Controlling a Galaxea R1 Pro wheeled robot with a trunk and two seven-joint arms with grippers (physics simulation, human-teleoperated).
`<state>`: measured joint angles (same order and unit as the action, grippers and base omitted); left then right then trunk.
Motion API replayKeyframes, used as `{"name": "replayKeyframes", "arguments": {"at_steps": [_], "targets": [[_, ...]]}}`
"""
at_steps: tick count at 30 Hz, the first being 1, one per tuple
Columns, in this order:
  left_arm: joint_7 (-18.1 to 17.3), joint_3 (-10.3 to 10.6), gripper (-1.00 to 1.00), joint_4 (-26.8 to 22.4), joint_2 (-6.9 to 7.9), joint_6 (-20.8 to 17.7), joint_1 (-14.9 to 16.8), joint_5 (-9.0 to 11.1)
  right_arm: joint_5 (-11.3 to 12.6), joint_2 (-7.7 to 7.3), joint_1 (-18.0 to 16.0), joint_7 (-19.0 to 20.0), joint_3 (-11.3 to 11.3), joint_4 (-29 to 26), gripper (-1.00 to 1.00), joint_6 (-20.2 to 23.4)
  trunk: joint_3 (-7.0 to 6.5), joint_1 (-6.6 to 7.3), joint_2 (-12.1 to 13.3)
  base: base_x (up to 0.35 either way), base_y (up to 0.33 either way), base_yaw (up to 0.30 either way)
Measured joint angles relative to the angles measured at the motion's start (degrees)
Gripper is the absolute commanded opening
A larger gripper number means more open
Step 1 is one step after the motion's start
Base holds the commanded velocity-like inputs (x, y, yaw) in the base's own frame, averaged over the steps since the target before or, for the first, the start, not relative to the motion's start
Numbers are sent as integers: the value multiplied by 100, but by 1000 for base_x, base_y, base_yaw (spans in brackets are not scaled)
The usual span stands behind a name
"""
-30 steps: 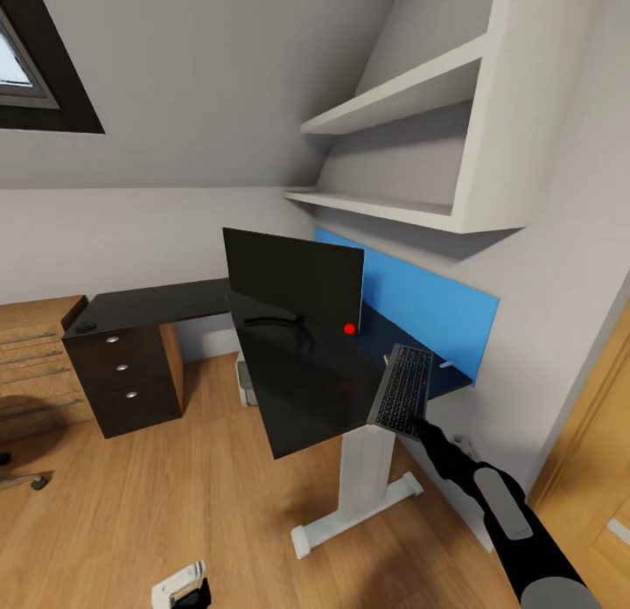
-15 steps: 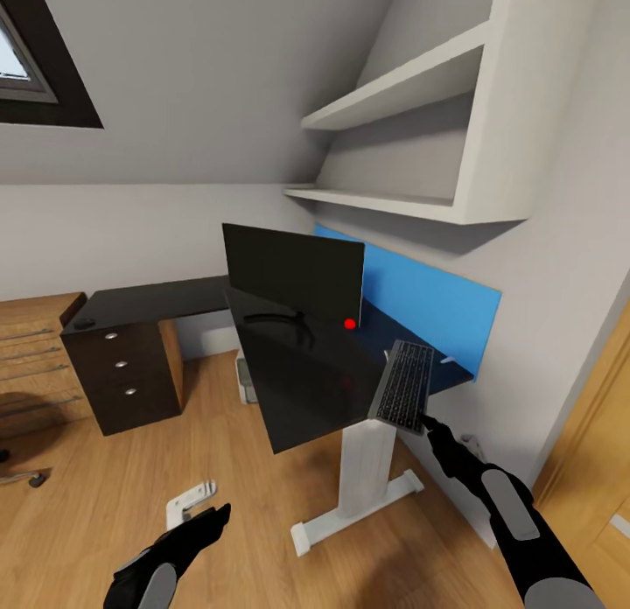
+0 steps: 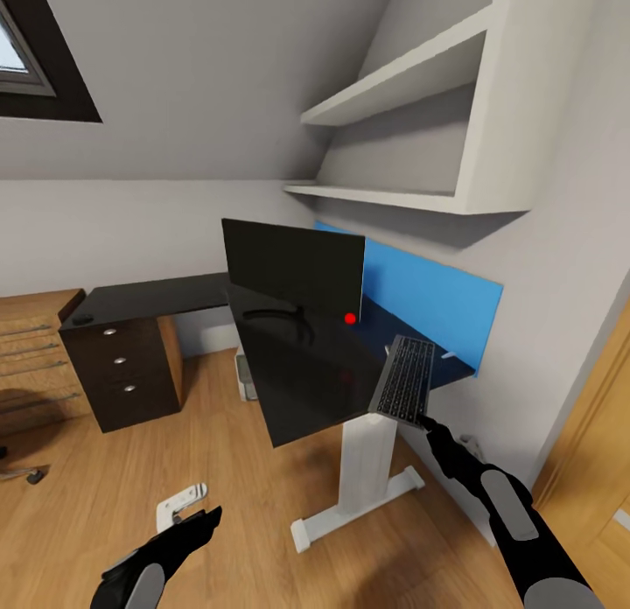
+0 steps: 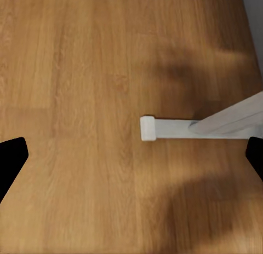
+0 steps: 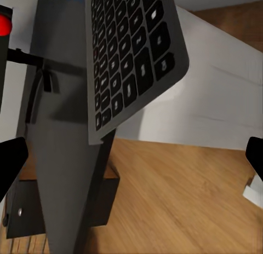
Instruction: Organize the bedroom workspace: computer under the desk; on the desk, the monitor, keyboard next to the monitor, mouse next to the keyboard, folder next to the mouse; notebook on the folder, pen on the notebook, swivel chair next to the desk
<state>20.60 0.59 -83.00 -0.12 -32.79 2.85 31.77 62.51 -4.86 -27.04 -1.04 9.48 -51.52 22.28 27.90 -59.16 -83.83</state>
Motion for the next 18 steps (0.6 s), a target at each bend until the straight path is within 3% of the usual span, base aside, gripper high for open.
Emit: {"name": "replayKeyframes", "arguments": {"at_steps": [10,15,16,18], "targets": [[13,23,100,-19,-12,21,-7,-12,8,-27,0,218,3,12,100,-3,180,-220,-401,0,0,0],[13,24,100,-24,-14,21,-7,-12,5,-86,0,594,3,81,100,-4,270,-330,-602,0,0,0],[13,24,100,-24,-14,21,-8,-12,-3,-125,1,904,3,201,100,-6,288,-352,-642,0,0,0],[13,24,100,-25,-14,21,-8,-12,-6,-137,1,1094,1,259,100,-7,323,-396,-722,0,0,0]]}}
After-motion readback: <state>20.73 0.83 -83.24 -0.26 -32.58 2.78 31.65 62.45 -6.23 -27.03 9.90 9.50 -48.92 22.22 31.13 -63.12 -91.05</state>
